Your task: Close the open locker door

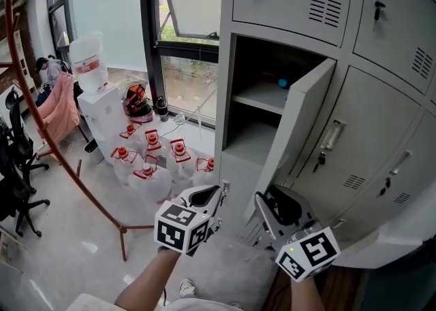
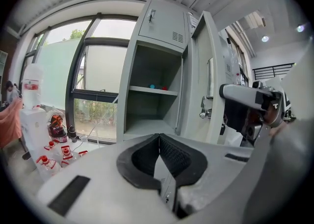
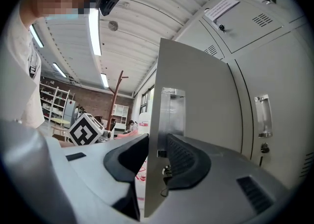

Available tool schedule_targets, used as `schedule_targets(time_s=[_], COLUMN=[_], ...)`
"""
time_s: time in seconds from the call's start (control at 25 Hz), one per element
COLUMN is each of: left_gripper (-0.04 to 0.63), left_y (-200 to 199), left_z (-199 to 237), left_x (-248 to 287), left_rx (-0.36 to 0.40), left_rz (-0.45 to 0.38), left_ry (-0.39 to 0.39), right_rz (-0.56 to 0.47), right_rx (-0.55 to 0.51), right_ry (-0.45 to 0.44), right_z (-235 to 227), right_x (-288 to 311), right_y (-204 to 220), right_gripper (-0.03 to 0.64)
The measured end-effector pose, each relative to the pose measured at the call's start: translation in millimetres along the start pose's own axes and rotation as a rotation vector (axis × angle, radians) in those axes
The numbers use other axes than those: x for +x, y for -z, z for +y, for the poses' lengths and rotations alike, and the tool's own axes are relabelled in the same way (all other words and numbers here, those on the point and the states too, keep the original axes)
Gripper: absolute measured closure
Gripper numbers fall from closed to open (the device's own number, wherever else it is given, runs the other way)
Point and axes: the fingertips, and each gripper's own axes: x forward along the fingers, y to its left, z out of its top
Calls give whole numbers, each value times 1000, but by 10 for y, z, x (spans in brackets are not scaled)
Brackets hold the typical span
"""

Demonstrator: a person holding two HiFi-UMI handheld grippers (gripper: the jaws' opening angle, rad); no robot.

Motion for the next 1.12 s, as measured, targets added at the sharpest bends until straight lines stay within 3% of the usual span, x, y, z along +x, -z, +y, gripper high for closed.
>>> schedule_targets(time_s=[0.68,1.12], left_gripper=[588,588], left_y=[56,18], left_z=[869,996], left_x=[-261,-273], left_rx=[9,29], left_rz=[-3,-14], left_ry=[74,144], right_rz=[54,45], right_rx=[6,-18], right_ry=[312,416], right_z=[44,-26], right_x=[920,1279], right_y=[131,151], right_gripper=[508,508])
